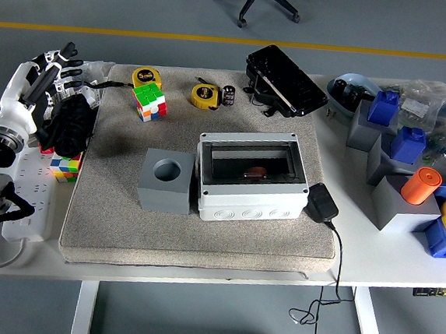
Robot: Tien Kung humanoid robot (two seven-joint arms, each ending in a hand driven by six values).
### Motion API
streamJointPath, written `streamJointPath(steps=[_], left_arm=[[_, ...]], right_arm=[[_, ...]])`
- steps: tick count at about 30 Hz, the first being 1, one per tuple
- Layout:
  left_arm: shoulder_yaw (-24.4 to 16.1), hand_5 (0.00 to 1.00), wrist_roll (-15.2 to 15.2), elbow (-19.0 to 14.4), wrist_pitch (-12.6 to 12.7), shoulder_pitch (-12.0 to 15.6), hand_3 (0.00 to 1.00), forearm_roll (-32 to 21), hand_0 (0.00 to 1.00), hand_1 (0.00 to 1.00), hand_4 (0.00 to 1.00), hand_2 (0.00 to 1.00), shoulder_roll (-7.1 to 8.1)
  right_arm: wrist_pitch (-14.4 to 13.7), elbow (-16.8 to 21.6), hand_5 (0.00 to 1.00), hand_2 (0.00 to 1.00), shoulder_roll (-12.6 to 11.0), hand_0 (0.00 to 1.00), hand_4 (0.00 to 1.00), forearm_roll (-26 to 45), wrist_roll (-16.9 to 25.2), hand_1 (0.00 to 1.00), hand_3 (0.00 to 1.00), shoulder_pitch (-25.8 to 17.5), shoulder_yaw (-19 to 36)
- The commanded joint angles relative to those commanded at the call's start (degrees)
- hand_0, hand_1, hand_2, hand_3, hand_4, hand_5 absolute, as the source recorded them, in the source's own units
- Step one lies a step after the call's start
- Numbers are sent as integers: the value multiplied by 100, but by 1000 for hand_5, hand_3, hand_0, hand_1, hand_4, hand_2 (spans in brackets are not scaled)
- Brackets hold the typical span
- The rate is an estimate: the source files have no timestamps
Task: Fetch the battery,place it into the box,close the lid of the box
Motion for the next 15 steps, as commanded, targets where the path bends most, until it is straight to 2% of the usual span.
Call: streamJointPath(steps=[13,14,15], left_arm=[[5,680,15,8,13,6,671,17,630,684,997,666,17],[8,676,11,9,16,10,671,9,587,662,993,657,18],[13,676,6,10,20,11,671,3,587,662,993,657,18]], right_arm=[[20,-8,499,661,8,580,938,33,-9,638,577,-28,-24],[19,-8,499,661,7,580,938,37,-9,639,577,-29,-31],[19,-7,499,661,6,580,938,36,-9,639,577,-28,-36]])
